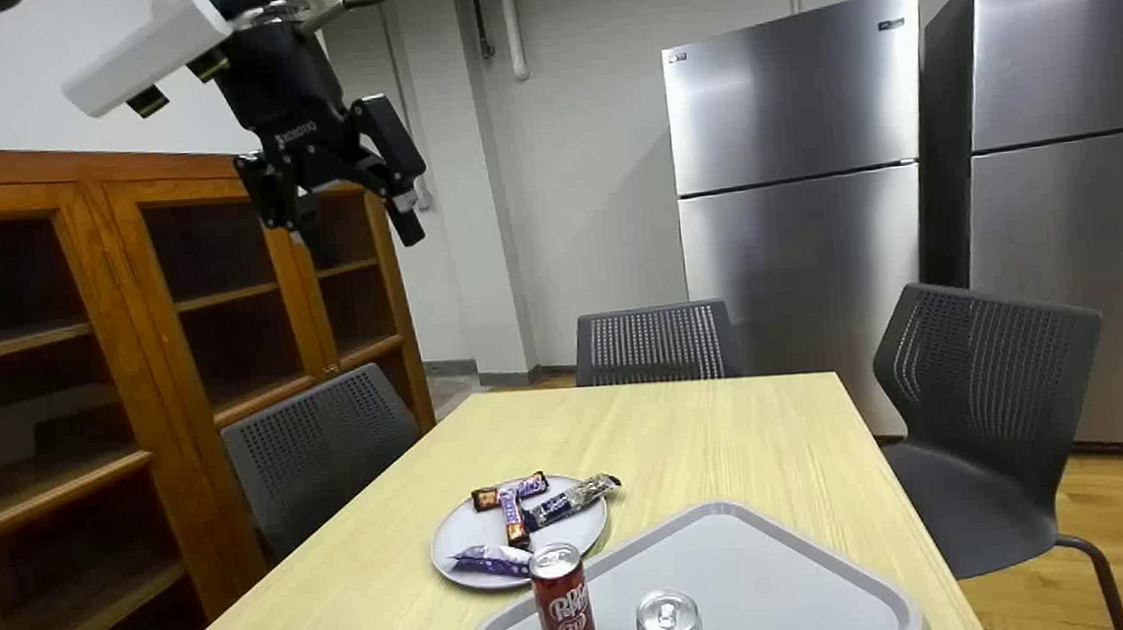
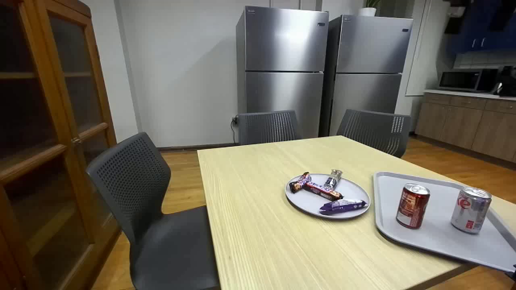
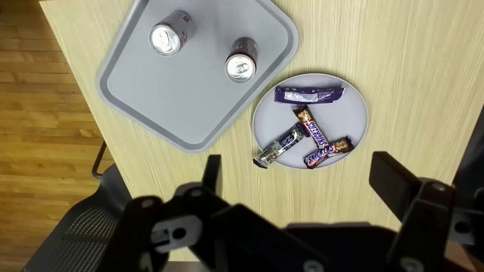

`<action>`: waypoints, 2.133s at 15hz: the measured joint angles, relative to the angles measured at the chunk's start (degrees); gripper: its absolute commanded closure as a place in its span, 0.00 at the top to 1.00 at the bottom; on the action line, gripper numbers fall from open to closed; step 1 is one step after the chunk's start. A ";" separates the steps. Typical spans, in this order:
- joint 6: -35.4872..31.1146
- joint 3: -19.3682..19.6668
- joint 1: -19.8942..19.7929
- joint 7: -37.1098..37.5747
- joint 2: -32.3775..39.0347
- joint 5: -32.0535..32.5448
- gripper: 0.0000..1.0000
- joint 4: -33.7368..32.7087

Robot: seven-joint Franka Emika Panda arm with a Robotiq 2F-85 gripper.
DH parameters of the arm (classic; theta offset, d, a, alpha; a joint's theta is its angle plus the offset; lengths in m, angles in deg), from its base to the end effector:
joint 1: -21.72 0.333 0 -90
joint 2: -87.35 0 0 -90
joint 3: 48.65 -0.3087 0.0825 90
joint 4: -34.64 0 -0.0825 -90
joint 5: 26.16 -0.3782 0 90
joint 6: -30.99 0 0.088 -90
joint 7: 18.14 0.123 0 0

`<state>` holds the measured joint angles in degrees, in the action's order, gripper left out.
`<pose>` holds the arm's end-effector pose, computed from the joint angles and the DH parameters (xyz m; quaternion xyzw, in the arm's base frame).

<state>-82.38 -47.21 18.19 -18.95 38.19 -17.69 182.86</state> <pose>0.3206 -0.0402 0.5223 0.9903 -0.0122 0.1214 0.0672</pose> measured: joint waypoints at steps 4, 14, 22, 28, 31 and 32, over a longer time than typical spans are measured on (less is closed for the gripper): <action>0.00 0.01 0.00 0.00 0.09 0.00 1.00 0.00; 0.00 0.01 0.00 0.00 0.09 0.00 1.00 0.00; -5.16 -0.93 1.83 0.14 4.19 -0.08 1.00 0.85; -16.50 -0.82 3.30 -0.35 14.94 -0.10 1.00 1.51; -22.18 -0.69 3.36 -0.70 21.27 -0.14 1.00 0.98; -23.80 -0.65 3.37 -0.82 23.33 -0.16 1.00 0.62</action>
<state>-106.18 -47.86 21.56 -19.77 61.52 -17.85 183.48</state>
